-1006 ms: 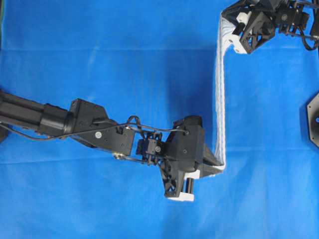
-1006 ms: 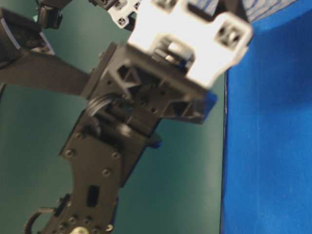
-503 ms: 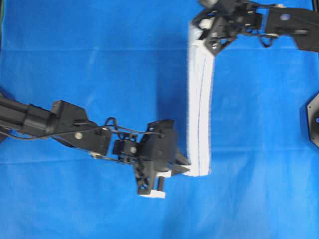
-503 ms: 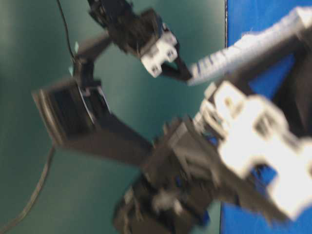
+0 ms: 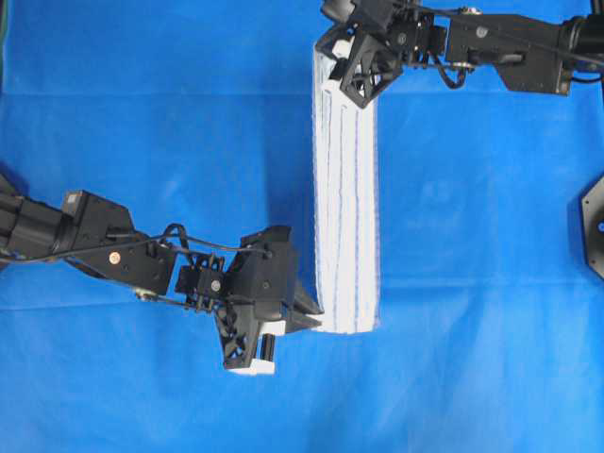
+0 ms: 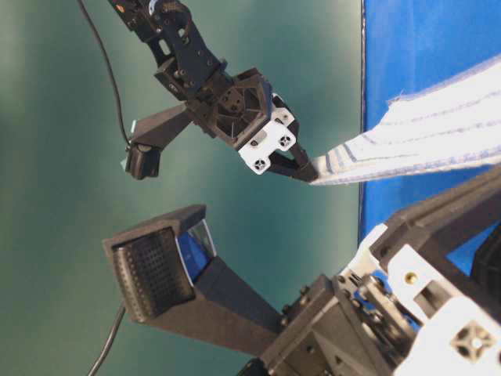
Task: Fold the blue towel.
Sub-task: 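Lay the strip down vertically on the table with both grippers, then open both grippers and retract them to the sides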
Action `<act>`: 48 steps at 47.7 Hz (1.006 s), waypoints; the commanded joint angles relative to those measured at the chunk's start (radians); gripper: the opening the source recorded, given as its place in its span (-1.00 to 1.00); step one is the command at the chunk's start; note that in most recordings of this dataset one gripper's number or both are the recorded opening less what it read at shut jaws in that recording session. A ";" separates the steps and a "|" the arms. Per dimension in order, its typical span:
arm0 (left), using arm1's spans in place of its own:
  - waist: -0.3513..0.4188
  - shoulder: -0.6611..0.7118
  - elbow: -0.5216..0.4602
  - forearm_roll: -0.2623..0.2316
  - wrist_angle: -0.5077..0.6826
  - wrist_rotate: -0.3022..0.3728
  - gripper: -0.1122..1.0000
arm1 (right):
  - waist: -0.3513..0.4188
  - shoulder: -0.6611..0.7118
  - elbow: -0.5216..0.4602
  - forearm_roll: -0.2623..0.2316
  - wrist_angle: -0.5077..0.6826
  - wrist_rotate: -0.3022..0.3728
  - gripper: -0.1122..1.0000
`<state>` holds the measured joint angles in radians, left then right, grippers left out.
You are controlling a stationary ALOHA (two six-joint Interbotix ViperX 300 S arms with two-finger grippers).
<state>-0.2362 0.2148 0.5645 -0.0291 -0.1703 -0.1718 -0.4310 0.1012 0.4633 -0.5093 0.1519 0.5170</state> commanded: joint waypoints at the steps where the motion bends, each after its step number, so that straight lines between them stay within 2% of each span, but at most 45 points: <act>1: -0.003 -0.034 -0.009 -0.002 -0.009 0.002 -0.72 | -0.003 -0.017 -0.020 -0.003 -0.006 -0.002 -0.72; 12: 0.006 -0.034 -0.011 -0.002 -0.005 0.011 -0.71 | -0.003 -0.017 -0.018 -0.003 -0.006 -0.003 -0.67; 14: 0.008 -0.034 -0.011 -0.002 -0.003 0.011 -0.71 | -0.002 -0.017 -0.018 -0.003 -0.006 -0.005 -0.53; 18: 0.011 -0.040 -0.011 -0.002 -0.003 0.003 -0.65 | -0.002 -0.020 -0.014 -0.006 -0.006 -0.008 -0.08; 20: 0.014 -0.046 -0.009 0.000 -0.002 0.002 -0.51 | -0.002 -0.023 -0.011 -0.011 -0.011 -0.017 0.13; 22: 0.014 -0.055 -0.005 -0.002 0.002 0.002 -0.28 | -0.002 -0.028 -0.008 -0.014 -0.011 -0.021 0.29; 23: 0.012 -0.061 -0.002 -0.002 0.005 0.002 -0.17 | 0.000 -0.032 -0.006 -0.014 -0.011 -0.025 0.31; 28: 0.012 -0.120 0.018 -0.002 0.037 0.008 0.40 | 0.002 -0.066 0.012 -0.014 -0.011 -0.029 0.23; 31: 0.015 -0.161 0.037 0.000 0.063 0.011 0.65 | 0.005 -0.097 0.029 -0.014 -0.011 -0.029 0.19; 40: 0.054 -0.299 0.120 0.000 0.075 0.012 0.59 | 0.018 -0.221 0.110 -0.014 -0.021 -0.029 0.19; 48: 0.130 -0.399 0.212 0.000 0.012 0.017 0.59 | 0.046 -0.347 0.206 -0.012 -0.091 -0.020 0.19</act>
<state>-0.1396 -0.1304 0.7532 -0.0291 -0.1197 -0.1595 -0.4004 -0.1718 0.6443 -0.5216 0.1028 0.4924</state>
